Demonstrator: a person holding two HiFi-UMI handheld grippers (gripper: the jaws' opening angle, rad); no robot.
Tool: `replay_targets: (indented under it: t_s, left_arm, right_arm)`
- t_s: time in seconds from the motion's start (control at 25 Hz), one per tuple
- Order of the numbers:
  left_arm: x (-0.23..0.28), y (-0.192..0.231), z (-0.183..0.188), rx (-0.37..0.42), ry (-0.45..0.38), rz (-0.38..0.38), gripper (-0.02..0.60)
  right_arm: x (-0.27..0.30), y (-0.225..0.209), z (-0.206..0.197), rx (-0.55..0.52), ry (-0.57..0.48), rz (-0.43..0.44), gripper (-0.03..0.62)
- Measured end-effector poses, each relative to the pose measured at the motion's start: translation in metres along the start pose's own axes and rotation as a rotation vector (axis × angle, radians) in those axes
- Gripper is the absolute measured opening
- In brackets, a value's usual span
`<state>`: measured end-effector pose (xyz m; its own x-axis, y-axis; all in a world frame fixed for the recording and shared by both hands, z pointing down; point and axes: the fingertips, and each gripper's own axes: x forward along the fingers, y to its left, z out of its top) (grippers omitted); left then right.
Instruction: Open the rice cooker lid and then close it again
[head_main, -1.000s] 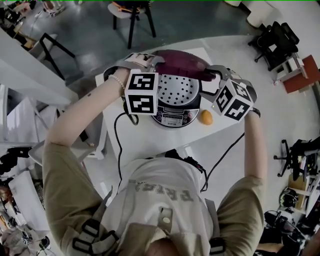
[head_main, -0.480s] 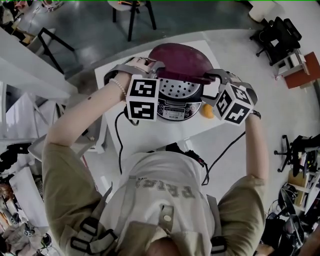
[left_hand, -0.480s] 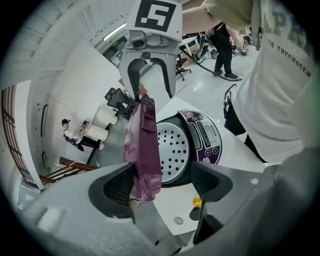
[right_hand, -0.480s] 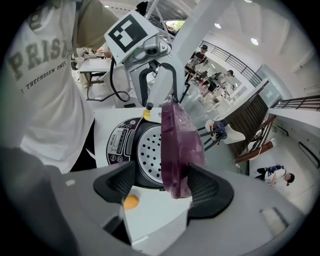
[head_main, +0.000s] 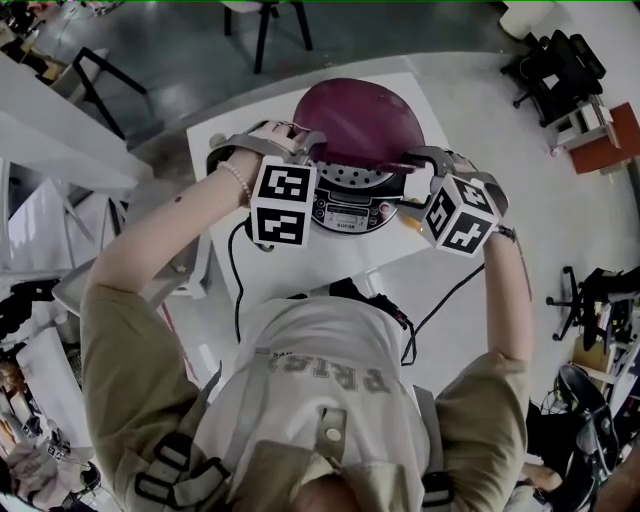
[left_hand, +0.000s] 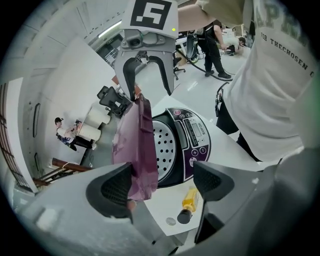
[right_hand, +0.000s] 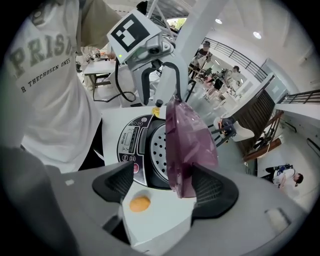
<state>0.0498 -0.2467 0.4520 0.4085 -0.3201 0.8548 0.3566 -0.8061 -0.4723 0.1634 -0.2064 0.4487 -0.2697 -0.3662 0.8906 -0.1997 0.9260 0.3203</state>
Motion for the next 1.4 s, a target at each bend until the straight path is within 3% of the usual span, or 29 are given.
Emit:
replay_targets:
  t_s: [0.32,1.4]
  left_arm:
    - [0.011,-0.024,0.0,-0.009,-0.004,-0.07,0.442]
    - [0.04,-0.061,-0.002,-0.058,-0.016,-0.154,0.443]
  right_arm:
    - [0.013,0.02,-0.005,-0.005,0.008,0.04,0.364]
    - [0.045,0.058,-0.019,-0.002,0.029,0.135,0.393]
